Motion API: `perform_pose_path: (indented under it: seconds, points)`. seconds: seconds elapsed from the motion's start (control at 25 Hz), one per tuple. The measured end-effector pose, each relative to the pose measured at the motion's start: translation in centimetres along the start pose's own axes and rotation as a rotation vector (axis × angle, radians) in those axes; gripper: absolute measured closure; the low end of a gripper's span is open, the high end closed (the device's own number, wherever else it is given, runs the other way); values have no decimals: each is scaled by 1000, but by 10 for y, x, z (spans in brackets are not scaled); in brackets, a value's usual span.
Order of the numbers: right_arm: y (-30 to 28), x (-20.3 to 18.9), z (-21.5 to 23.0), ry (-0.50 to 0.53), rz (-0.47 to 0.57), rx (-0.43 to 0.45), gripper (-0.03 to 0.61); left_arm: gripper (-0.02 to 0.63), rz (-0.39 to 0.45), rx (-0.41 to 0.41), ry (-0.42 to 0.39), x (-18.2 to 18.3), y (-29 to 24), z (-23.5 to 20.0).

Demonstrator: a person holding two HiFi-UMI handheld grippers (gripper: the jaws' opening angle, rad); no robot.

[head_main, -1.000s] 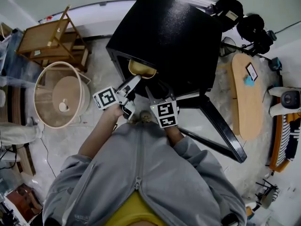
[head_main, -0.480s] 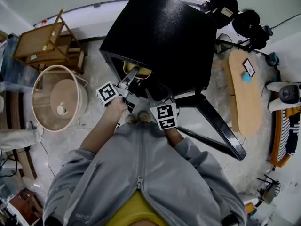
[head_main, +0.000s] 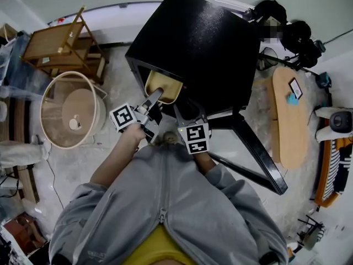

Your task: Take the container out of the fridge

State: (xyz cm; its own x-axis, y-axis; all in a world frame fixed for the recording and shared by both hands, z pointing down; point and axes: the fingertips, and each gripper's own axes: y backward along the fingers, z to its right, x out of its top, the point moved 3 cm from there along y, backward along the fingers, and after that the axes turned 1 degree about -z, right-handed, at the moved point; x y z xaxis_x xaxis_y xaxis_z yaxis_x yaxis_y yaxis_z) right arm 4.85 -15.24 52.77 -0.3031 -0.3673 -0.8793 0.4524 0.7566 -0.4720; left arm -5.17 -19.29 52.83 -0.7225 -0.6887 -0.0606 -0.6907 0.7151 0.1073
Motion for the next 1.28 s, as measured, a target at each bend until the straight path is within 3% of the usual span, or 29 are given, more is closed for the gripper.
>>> perform_pose_path:
  seconds: [0.32,0.52,0.6,0.76,1.04,1.16,1.28]
  points:
    - [-6,0,-13,6,6,52,431,397,-27,25,-49,-11,72,11]
    - [-19,10,-42,38,22,128,436,397,39,69,-85,-4,128,13]
    - [-24,17,-57,58,42,165,445,397,80,123,-150,2,151,12]
    - [-28,38,-86,105,109,223,505,398,139,347,-461,24,195,14]
    - [-19,92,-109,121,242,248,571,397,324,667,-1051,67,223,81]
    - [-9,112,-109,117,296,238,578,397,382,735,-1230,75,216,113]
    - [2,129,-105,113,341,215,578,397,412,774,-1341,77,205,137]
